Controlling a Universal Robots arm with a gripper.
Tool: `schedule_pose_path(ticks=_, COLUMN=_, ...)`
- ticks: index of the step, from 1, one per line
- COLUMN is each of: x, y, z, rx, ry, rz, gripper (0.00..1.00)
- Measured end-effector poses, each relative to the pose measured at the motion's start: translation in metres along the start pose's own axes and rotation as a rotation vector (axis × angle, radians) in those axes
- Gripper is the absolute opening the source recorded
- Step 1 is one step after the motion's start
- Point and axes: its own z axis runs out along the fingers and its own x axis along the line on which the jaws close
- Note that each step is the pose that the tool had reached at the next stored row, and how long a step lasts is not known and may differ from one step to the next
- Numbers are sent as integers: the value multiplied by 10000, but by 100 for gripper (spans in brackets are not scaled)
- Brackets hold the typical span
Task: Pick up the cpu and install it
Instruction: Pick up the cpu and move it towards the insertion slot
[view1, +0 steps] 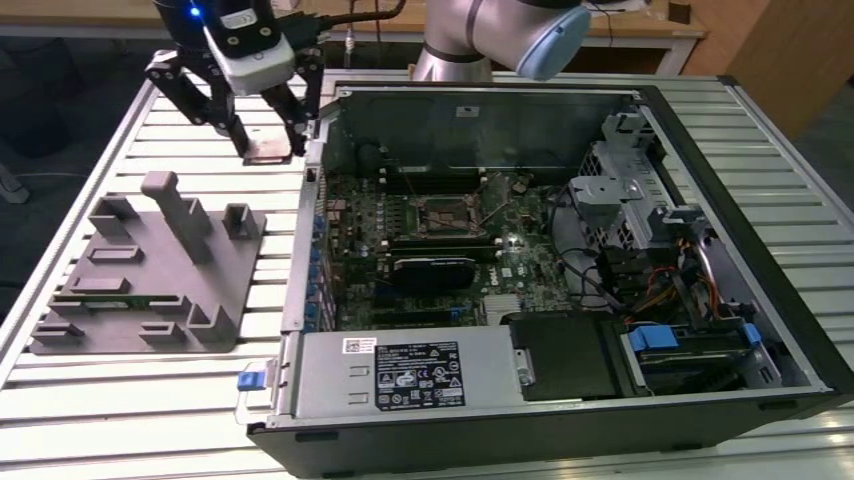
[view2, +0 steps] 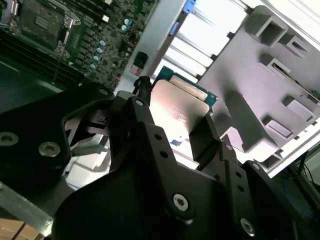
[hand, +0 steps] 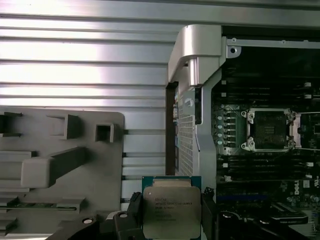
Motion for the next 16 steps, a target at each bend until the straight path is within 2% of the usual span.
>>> schedule_pose_path(ticks=6, x=-203, y=9, z=33, rx=-1, ry=13, rz=-14, gripper=55)
schedule_pose_path(ticks=16, x=-529, y=24, z=163, rx=-3, ry=26, rz=-50, gripper=55)
